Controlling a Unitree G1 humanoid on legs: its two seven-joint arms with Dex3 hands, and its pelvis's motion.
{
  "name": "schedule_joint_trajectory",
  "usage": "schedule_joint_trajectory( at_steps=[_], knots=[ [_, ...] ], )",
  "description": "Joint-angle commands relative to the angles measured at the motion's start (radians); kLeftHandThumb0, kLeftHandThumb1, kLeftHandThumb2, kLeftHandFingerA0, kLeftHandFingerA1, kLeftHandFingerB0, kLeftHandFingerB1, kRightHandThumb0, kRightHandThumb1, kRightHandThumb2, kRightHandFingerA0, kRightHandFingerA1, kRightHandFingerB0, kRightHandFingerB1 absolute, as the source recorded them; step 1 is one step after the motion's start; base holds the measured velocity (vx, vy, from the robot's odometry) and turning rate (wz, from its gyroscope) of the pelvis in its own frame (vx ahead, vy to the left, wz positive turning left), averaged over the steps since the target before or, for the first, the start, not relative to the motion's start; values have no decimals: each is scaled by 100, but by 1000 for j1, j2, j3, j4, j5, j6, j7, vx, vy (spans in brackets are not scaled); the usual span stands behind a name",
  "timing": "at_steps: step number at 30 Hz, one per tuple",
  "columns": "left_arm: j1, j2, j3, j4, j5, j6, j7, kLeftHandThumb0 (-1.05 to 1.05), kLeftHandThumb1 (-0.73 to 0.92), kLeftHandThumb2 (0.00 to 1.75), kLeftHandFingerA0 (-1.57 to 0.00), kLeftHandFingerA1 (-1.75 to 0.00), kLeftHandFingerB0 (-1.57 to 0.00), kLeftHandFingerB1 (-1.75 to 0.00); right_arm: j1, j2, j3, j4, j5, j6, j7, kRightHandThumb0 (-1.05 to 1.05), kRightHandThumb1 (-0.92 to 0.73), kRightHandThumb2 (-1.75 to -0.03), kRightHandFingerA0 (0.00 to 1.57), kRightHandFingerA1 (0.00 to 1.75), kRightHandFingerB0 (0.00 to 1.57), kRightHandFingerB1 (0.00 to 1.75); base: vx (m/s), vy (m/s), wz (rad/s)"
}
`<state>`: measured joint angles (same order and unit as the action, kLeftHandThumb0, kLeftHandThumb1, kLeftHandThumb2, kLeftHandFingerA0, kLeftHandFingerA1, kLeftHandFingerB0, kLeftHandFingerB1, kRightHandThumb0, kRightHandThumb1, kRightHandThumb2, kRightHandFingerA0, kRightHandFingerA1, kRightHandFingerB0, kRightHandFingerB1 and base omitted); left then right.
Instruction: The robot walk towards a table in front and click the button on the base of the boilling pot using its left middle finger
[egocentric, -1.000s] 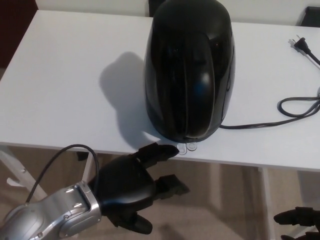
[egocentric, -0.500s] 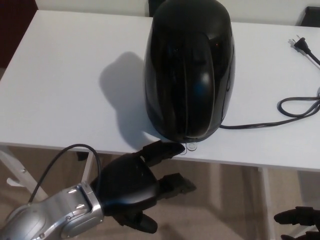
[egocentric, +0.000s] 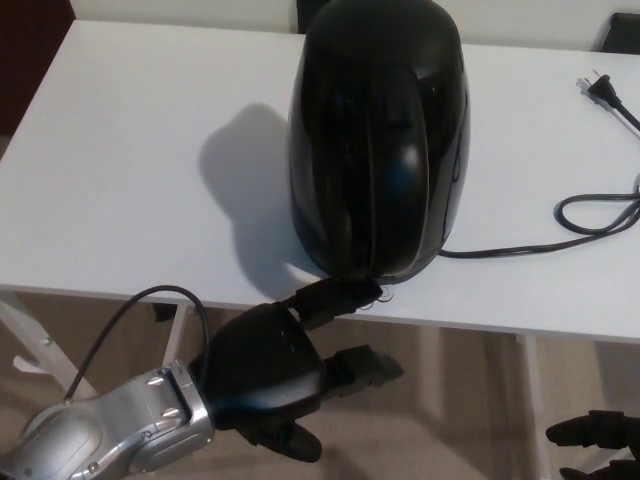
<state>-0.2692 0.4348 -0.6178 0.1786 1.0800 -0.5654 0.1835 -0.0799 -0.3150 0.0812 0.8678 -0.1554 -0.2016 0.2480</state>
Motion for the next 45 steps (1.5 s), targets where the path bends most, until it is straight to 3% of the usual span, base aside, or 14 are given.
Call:
schedule_joint_trajectory(
  at_steps=[1, 3, 11, 22, 24, 26, 30, 33, 34, 36, 37, 40, 41, 45],
  knots=[
    [-11, 2, -11, 8, 21, 17, 15, -76, 67, 61, -34, -31, -27, -31, -4, -18, -1, -4, -2, 27, 9, -44, -52, -81, 68, 60, 52, 54, 0, 0, 0],
    [-17, -1, -16, 7, 26, 21, 7, -77, 68, 62, -33, -31, -25, -31, -2, -21, 0, -11, -3, 31, 9, -40, -64, -58, 76, 48, 57, 41, 0, 0, 0],
    [-29, -18, -31, 20, 37, 42, 0, -78, 68, 61, -33, -31, -25, -31, -1, -18, 0, -16, -2, 29, 8, -43, -52, -81, 69, 61, 52, 55, 0, 0, 0],
    [-48, -34, -38, 51, 26, 50, 5, -78, 66, 60, -34, -31, -26, -32, -6, -16, -1, -9, 2, 31, 11, -39, -63, -58, 75, 48, 56, 42, 0, 0, 0],
    [-43, -35, -36, 52, 21, 52, 2, -78, 66, 59, -35, -31, -26, -31, -5, -17, 2, -10, -3, 29, 10, -43, -51, -81, 68, 61, 52, 55, 0, 0, 0],
    [-40, -38, -34, 47, 12, 61, -21, -78, 67, 61, -33, -31, -23, -32, -3, -16, -2, -12, 3, 28, 13, -40, -63, -58, 74, 49, 57, 42, 0, 0, 0],
    [-42, -47, -31, 51, -3, 79, -52, -79, 67, 60, -33, -31, -24, -31, -3, -22, 6, -21, -9, 33, 12, -46, -52, -82, 68, 61, 51, 54, 0, 0, 0],
    [-41, -50, -31, 36, -14, 103, -112, -79, 68, 62, -31, -31, -23, -31, -3, -23, 4, -24, -4, 34, 16, -44, -52, -81, 68, 60, 51, 54, 0, 0, 0],
    [-42, -49, -31, 31, -18, 113, -140, -81, 56, 88, -23, -42, -17, -42, -4, -20, 1, -20, -1, 27, 14, -39, -63, -58, 76, 49, 57, 42, 0, 0, 0],
    [-41, -52, -28, 25, -34, 130, -187, -79, 69, 62, -31, -30, -22, -32, -12, -21, 6, -13, -7, 20, 10, -39, -64, -58, 76, 48, 57, 42, 0, 0, 0],
    [-41, -57, -28, 16, -59, 155, -267, -81, 57, 89, -22, -42, -15, -42, -12, -24, 9, -19, -13, 27, 7, -44, -53, -82, 68, 61, 51, 54, 0, 0, 0],
    [-38, -55, -30, 1, -53, 172, -304, -82, 57, 90, -25, -42, -17, -42, -14, -26, 15, -10, -19, 15, 3, -40, -64, -58, 73, 47, 55, 41, 0, 0, 0],
    [-37, -54, -31, -2, -57, 177, -323, -82, 57, 90, -26, -43, -18, -42, -14, -28, 16, -10, -20, 11, 3, -44, -53, -82, 67, 60, 50, 54, 0, 0, 0],
    [-33, -51, -33, -25, -73, 203, -407, -82, 57, 90, -29, -43, -19, -42, -9, -30, 21, -27, -21, 19, 4, -44, -54, -81, 67, 60, 50, 54, 0, 0, 0]
  ],
)
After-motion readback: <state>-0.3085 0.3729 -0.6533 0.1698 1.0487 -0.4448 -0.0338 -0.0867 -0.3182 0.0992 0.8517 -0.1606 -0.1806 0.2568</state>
